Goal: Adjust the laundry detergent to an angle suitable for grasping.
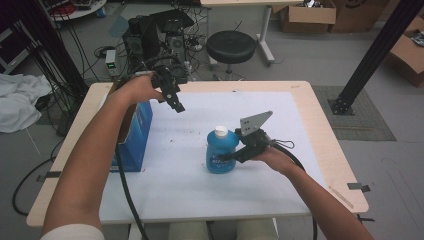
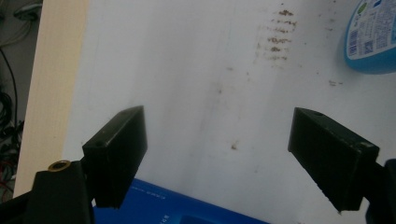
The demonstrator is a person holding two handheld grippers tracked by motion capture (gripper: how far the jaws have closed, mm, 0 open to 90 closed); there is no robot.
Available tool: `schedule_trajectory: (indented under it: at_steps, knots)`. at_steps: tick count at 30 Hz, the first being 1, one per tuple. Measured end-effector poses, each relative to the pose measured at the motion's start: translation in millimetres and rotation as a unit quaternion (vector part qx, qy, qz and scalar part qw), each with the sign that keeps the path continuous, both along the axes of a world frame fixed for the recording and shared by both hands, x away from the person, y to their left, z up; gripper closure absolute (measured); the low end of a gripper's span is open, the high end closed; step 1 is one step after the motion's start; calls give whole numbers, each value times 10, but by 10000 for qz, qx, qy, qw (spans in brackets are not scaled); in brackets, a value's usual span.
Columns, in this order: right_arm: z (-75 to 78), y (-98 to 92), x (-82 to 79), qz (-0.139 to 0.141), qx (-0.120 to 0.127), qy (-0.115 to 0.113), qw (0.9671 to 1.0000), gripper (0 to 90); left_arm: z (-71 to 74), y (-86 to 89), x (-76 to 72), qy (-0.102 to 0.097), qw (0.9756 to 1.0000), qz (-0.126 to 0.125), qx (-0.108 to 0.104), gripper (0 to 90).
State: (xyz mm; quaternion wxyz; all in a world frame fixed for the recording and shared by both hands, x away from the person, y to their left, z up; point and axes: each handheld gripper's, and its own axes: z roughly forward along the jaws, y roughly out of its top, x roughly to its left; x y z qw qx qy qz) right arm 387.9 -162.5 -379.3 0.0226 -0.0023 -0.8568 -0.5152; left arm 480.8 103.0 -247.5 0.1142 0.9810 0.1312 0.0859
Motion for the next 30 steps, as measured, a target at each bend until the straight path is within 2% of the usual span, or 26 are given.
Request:
schedule_trajectory:
  at_steps: [5, 8, 9, 12, 17, 18, 21, 23, 27, 30]
  knots:
    - [57, -58, -11, -49, 32, -53, 10000, 442, 64, -54, -97, 0, 9999, -155, 43, 206]
    - [113, -115, -5, -57, 108, -62, 9999, 442, 159, -78, -193, 24, 9996, -273, -68, 206]
    - [128, -131, -6, -67, 126, -49, 9999, 442, 159, -78, -193, 24, 9996, -273, -68, 206]
    - [175, -176, -3, -67, 145, -64, 9999, 442, 245, -118, -318, 103, 9990, -437, -56, 204]
    - [232, -207, -5, -39, 156, -73, 9998, 442, 313, -168, -457, 103, 9980, -611, -98, 205]
    - [255, -214, -11, -15, 142, -84, 9999, 442, 343, -189, -509, 150, 9974, -705, -40, 205]
    - [273, -217, -17, 5, 153, -86, 9998, 442, 361, -219, -568, 213, 9968, -767, -9, 205]
    - [296, -219, -27, 23, 153, -95, 9998, 442, 390, -271, -664, 253, 9959, -867, 51, 203]
    - [315, -213, -42, 34, 116, -119, 9999, 442, 438, -322, -763, 306, 9948, -966, 46, 202]
    - [327, -212, -54, 15, 111, -134, 9998, 441, 465, -344, -814, 351, 9948, -951, 53, 199]
